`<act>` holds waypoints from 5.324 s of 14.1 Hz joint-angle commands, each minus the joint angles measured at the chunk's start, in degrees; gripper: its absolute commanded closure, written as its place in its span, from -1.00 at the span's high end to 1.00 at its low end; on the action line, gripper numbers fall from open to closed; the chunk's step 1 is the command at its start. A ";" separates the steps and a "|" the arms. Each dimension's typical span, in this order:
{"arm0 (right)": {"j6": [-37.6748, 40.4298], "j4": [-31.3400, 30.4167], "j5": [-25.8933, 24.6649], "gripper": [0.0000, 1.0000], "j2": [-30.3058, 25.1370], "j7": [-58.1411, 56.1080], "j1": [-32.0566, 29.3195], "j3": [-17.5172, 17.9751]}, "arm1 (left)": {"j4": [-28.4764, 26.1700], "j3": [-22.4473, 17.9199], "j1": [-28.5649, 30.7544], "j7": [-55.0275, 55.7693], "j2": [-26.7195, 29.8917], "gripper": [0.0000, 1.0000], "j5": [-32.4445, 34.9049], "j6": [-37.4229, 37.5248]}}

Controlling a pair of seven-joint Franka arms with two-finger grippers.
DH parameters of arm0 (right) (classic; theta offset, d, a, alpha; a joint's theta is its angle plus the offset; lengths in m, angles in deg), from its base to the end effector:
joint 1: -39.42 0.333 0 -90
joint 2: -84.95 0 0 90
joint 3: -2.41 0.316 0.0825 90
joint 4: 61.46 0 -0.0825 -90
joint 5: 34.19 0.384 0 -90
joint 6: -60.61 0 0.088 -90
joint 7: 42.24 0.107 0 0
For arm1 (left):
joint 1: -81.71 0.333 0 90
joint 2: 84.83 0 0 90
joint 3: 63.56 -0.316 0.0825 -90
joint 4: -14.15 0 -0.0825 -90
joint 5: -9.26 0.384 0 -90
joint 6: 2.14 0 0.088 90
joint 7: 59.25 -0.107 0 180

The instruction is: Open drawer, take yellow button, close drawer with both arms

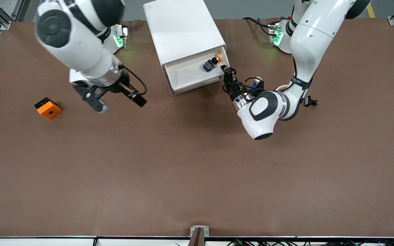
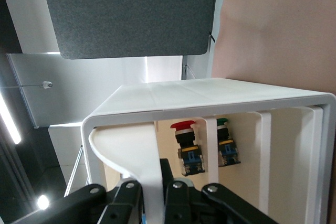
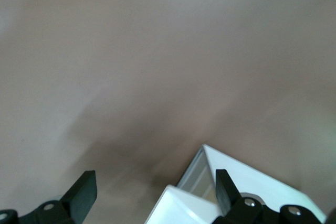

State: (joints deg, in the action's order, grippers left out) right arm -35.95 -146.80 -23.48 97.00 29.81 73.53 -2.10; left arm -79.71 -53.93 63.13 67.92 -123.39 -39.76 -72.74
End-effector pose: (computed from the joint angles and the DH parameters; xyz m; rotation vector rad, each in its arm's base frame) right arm 0.5319 0.3281 0.5507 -2.8202 1.1297 0.2129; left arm 0.4722 -0.3514 0.2503 -1.1364 -1.6113 1.4051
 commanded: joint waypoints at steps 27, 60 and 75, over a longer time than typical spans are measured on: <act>-14.00 11.42 -6.59 1.00 21.34 32.89 24.25 -0.85 | 8.68 -0.48 7.94 -12.45 0.68 1.00 4.88 0.47; 9.10 23.55 -1.05 -1.00 17.58 -0.10 5.29 -0.93 | 14.84 0.40 3.20 -69.77 3.32 1.00 51.65 -36.71; -9.57 0.46 -6.59 -1.00 15.28 -69.21 -35.31 -1.29 | 14.58 1.88 -10.34 -68.55 4.20 1.00 51.56 -36.54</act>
State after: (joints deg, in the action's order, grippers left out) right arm -40.84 -141.15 -29.03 114.05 -33.72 41.61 -4.71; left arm -64.12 -52.95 52.46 -1.47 -120.37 10.57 -109.01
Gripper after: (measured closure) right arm 0.590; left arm 0.000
